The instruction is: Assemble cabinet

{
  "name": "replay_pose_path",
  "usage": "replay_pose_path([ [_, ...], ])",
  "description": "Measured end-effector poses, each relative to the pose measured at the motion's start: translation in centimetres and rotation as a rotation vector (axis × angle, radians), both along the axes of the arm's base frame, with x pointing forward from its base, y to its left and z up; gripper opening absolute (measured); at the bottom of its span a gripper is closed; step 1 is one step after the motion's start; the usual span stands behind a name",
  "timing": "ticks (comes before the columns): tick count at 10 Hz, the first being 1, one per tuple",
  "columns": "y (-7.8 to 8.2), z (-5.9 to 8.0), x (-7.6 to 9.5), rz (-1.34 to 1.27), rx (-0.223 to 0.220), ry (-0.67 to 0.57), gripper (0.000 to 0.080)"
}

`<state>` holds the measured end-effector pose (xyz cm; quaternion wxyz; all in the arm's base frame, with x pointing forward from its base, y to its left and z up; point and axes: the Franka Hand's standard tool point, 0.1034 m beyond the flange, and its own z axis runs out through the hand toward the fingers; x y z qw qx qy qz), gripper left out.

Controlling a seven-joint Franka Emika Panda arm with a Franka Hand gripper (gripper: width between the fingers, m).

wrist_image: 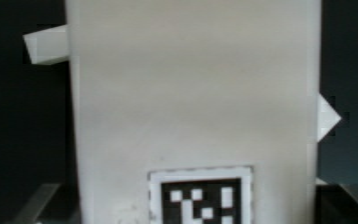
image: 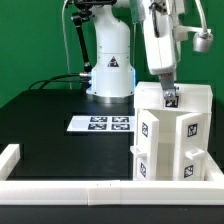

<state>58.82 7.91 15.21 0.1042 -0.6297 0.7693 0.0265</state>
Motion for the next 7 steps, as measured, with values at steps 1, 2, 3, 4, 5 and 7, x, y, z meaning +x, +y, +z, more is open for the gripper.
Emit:
replay_pose_path([
  [1,0.1,0.2,0.0,0.020,0.001,-0.006,0.0557],
  [2,0.2,0.5,0.1,0.037,0.007,-0.015,0.0724],
  [3,0.4,1.0,0.1,0.052,0.007,-0.023,0.0724],
  [4,0.6,1.5,0.2,0.068,0.006,-0.034,0.0784],
  [5,0.7,1.9,0.3,0.075,0.006,-0.041,0.0795],
  [7,0.9,2.0,0.4,0.085,0.006,-0.045,0.0797],
])
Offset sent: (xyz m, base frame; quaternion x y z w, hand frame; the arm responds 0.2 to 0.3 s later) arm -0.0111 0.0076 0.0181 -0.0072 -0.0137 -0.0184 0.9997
